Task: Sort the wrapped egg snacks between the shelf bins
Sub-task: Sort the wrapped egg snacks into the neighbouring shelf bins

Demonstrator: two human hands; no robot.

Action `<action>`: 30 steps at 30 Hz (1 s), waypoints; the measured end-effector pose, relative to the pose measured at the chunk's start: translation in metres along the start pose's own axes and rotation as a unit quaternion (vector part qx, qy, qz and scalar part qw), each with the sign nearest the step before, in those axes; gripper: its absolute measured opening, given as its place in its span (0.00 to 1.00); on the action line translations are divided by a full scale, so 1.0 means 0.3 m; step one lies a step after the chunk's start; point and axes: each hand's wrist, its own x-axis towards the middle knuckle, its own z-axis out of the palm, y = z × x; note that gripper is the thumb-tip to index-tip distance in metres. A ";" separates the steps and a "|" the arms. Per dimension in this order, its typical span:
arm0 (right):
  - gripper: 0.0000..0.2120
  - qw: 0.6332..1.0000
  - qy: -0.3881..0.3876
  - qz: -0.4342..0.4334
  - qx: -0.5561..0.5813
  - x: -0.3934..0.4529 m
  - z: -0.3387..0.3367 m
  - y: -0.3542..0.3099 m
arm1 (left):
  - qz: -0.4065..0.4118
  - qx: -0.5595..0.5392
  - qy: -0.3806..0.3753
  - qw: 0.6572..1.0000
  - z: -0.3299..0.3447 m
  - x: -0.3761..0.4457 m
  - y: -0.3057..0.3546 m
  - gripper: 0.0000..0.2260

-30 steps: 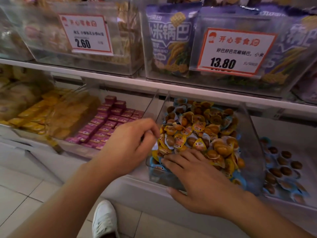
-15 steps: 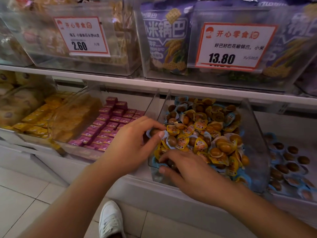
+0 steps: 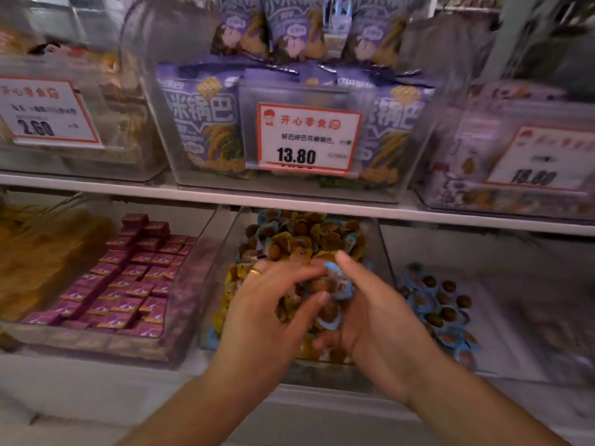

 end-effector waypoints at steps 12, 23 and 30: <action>0.11 0.860 0.305 -0.091 -0.399 -0.069 -0.455 -0.231 | -0.052 0.150 -0.123 0.980 -0.020 0.042 -0.129 0.12; 0.17 0.785 0.258 -0.248 -0.505 0.010 -0.424 -0.185 | 0.041 0.363 -0.184 0.912 -0.152 0.054 -0.172 0.19; 0.20 0.647 -0.038 -0.279 -0.708 0.097 -0.070 0.032 | 0.023 0.413 -0.216 0.885 -0.266 0.006 -0.230 0.16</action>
